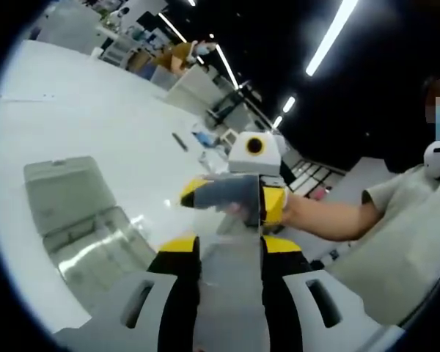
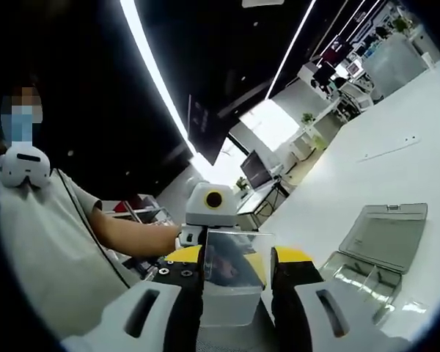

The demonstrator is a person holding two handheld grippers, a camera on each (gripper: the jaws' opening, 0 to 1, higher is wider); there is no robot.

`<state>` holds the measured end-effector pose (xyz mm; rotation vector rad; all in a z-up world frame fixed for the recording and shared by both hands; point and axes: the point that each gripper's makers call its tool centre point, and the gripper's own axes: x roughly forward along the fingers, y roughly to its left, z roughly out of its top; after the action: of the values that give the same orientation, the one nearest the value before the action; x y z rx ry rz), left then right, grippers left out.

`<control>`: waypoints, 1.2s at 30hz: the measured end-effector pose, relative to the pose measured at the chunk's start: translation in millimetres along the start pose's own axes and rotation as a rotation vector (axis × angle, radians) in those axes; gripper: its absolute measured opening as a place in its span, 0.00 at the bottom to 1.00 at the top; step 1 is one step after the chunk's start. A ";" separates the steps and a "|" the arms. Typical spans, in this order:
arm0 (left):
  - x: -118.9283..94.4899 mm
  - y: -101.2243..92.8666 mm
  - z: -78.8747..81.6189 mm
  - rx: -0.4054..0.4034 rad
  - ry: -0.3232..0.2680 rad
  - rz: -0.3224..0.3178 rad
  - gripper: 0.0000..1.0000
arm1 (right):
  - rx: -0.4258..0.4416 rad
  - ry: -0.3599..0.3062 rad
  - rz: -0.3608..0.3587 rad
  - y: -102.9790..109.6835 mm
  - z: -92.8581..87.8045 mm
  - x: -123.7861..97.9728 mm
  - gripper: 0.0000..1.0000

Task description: Insert the divider into the dual guide fixture by aligning both edges with the guide slots and pushing it downward to the bottom, including one-sided entry, uneven engagement, binding, and posture correction.

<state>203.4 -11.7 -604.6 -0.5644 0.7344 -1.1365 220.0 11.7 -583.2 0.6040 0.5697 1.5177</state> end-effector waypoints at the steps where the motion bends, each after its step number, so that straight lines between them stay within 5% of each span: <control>1: 0.0 0.1 0.1 -0.003 0.000 -0.001 0.30 | 0.008 -0.001 -0.001 -0.4 0.1 -0.1 0.32; 18: -2.6 7.9 1.0 0.016 -0.010 0.045 0.32 | 0.028 0.003 -0.070 -8.7 3.1 6.6 0.31; 24: -2.6 18.4 1.3 0.071 -0.007 0.129 0.41 | 0.035 0.015 -0.129 -19.1 1.4 7.7 0.31; 36: -2.2 36.0 1.2 0.185 0.018 0.289 0.41 | 0.073 0.013 -0.267 -46.0 -1.2 9.3 0.31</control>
<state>225.3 2.2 -629.6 -0.2815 0.6923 -0.9284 252.7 22.5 -615.1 0.5505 0.6893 1.2544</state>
